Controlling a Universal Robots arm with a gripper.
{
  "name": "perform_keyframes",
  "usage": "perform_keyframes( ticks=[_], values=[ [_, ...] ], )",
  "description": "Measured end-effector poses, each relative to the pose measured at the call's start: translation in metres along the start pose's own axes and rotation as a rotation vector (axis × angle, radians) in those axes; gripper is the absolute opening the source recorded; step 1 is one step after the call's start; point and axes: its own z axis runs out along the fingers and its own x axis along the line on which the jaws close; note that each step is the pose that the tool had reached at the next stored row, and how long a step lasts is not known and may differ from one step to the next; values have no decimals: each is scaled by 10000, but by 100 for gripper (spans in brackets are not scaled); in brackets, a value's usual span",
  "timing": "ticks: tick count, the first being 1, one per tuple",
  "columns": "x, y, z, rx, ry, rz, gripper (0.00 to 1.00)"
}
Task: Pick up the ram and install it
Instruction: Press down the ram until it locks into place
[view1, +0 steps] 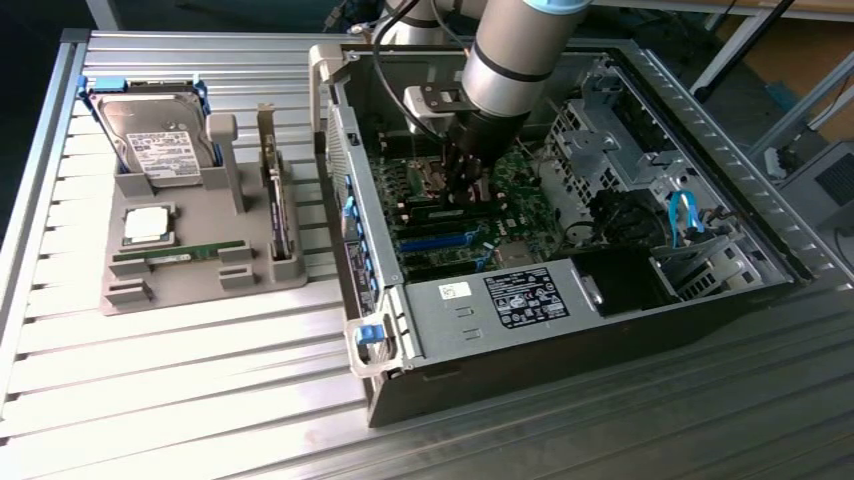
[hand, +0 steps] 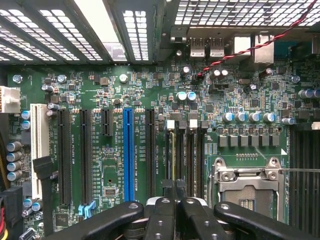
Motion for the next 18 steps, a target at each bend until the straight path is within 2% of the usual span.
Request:
perform_keyframes(
  ticks=[18],
  values=[
    [0, 0, 6, 3, -4, 0, 10]
  ],
)
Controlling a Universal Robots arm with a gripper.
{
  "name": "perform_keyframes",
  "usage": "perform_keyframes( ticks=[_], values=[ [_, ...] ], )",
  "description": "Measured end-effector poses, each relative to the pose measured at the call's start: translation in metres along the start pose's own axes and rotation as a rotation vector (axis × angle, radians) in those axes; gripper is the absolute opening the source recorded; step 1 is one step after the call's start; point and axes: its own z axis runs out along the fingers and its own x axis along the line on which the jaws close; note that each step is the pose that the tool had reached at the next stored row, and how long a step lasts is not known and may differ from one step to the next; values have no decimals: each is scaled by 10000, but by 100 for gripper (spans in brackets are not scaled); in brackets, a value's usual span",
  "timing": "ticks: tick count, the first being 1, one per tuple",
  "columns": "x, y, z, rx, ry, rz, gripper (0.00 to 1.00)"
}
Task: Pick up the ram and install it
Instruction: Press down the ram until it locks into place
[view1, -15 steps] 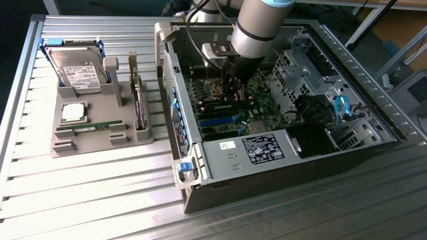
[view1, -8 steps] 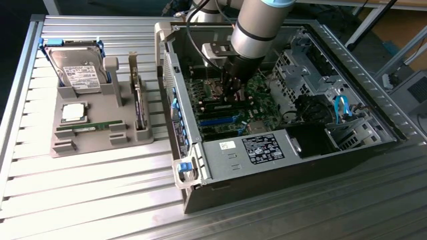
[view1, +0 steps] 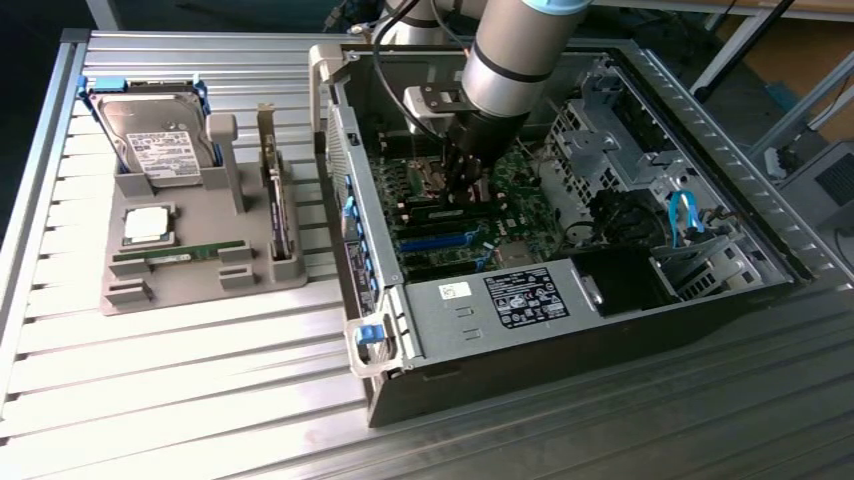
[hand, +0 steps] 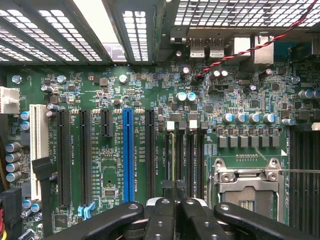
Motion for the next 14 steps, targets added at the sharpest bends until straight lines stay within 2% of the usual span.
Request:
perform_keyframes(
  ticks=[14],
  values=[
    [0, 0, 6, -1, 1, 0, 10]
  ],
)
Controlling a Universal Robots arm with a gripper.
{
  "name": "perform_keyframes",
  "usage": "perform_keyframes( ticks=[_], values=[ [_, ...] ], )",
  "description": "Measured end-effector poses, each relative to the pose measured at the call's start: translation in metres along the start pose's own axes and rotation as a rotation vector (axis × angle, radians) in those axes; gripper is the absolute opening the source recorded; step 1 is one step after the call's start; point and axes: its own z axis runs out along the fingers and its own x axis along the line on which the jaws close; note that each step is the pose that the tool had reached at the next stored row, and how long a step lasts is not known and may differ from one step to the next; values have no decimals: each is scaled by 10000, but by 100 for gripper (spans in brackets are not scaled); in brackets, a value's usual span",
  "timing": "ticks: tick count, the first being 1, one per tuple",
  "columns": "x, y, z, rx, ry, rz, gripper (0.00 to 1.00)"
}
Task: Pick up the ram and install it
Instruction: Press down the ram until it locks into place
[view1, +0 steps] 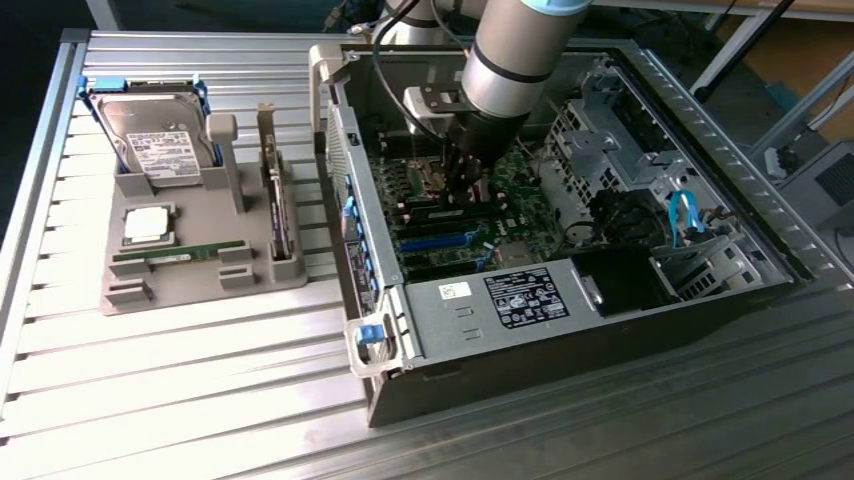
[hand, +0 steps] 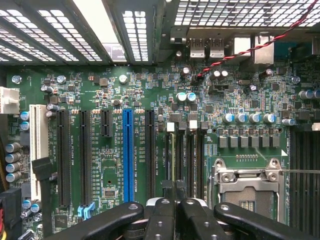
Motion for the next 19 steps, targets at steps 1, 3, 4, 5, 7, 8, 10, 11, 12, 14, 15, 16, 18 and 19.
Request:
perform_keyframes(
  ticks=[1, 3, 4, 5, 7, 8, 10, 11, 12, 14, 15, 16, 18, 19],
  values=[
    [0, 0, 0, 0, 1, 0, 10],
    [0, 0, 1, 0, 0, 0, 10],
    [0, 0, 1, 0, -1, 0, 10],
    [0, 0, 1, 1, 0, 0, 10],
    [0, 0, 2, 0, 2, 0, 10],
    [0, 0, 3, 0, 1, 0, 10],
    [0, 0, 4, 0, 0, 0, 10],
    [0, 0, 4, 1, -1, 0, 10],
    [0, 0, 4, 1, 0, 0, 10],
    [0, 0, 4, 1, -1, 0, 10],
    [0, 0, 4, 0, 0, 0, 10],
    [0, 0, 4, 0, 0, 0, 10],
    [0, 0, 2, 0, -1, 0, 10],
    [0, 0, -2, 2, -3, 0, 10]
  ],
)
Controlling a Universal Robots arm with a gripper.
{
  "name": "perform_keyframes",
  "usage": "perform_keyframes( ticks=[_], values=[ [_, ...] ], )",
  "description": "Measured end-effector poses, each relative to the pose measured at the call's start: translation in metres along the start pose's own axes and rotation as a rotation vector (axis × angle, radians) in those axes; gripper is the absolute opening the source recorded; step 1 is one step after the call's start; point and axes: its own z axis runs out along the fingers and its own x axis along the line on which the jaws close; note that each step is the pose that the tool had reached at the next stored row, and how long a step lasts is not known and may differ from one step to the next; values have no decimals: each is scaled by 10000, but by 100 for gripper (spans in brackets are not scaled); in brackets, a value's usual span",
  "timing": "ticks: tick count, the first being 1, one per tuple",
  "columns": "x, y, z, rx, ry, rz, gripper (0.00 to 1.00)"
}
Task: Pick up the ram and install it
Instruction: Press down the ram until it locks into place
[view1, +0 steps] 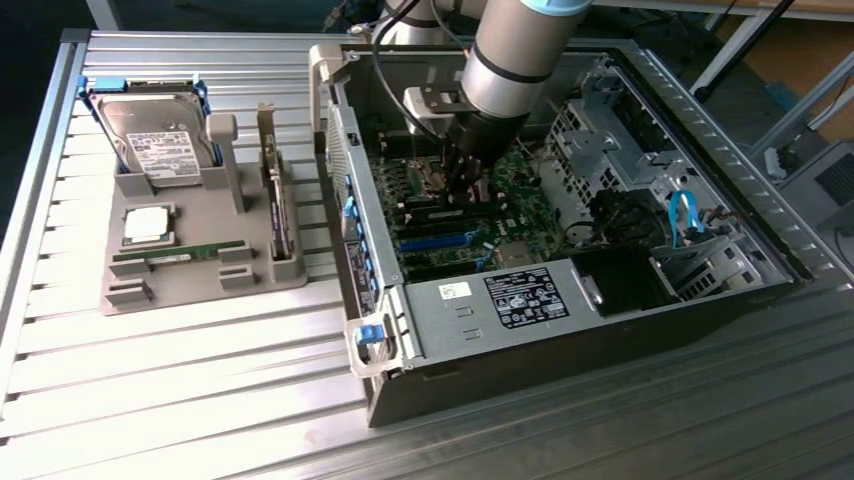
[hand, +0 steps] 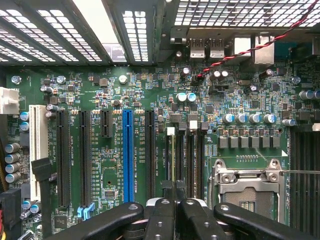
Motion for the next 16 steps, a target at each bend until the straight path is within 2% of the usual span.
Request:
perform_keyframes(
  ticks=[16],
  values=[
    [-11, 10, -326, -1, 2, 0, 10]
  ],
)
